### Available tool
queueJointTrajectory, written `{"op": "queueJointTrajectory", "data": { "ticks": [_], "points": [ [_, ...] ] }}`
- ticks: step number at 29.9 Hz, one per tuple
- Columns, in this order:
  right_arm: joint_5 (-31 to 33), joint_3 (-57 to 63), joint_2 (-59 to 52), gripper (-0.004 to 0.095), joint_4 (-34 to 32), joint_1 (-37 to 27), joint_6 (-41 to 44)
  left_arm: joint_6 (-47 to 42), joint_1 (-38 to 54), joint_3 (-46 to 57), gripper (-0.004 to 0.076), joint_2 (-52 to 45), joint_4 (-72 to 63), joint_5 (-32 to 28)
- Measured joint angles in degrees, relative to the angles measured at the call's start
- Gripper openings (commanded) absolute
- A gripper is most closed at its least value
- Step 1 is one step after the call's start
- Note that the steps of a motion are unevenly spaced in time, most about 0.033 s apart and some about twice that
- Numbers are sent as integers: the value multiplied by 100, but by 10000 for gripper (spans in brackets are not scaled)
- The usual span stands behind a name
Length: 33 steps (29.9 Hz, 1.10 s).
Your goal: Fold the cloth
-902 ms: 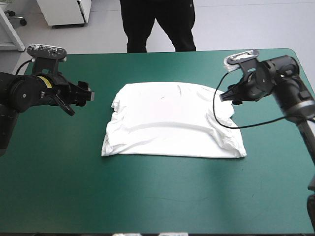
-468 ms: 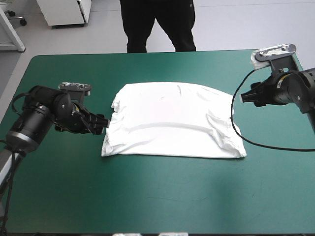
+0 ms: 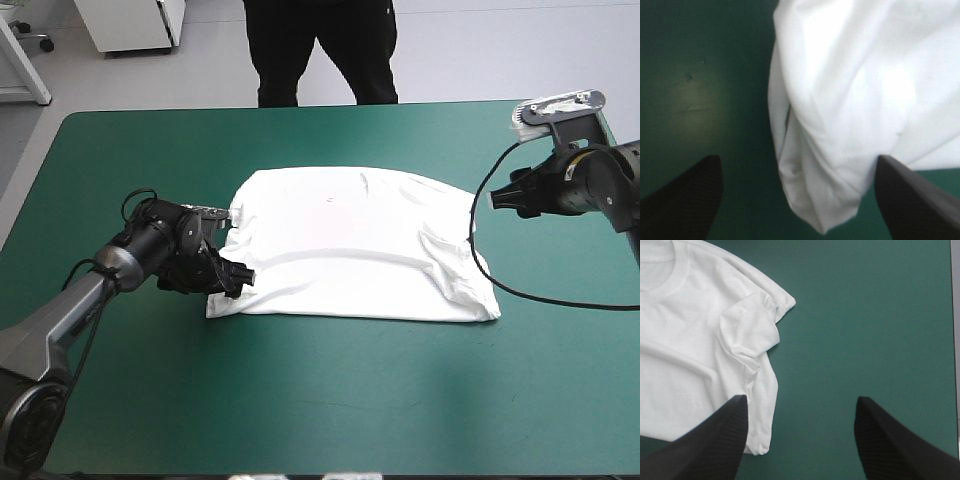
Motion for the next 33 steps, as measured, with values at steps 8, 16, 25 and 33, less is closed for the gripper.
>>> {"op": "queueJointTrajectory", "data": {
  "ticks": [8,16,25,33],
  "points": [
    [-15,182,-37,589,192,0,7,23,0,-42,580,698,-169,-47],
    [-417,1763,-374,589,278,0,-47,108,0,-92,207,853,-508,-20],
    [-1439,3397,-399,641,581,0,-131,246,-23,-92,-9,883,-896,-110],
    [-2167,4019,85,654,831,0,-59,305,-23,-92,-9,883,-896,-110]
  ]
}}
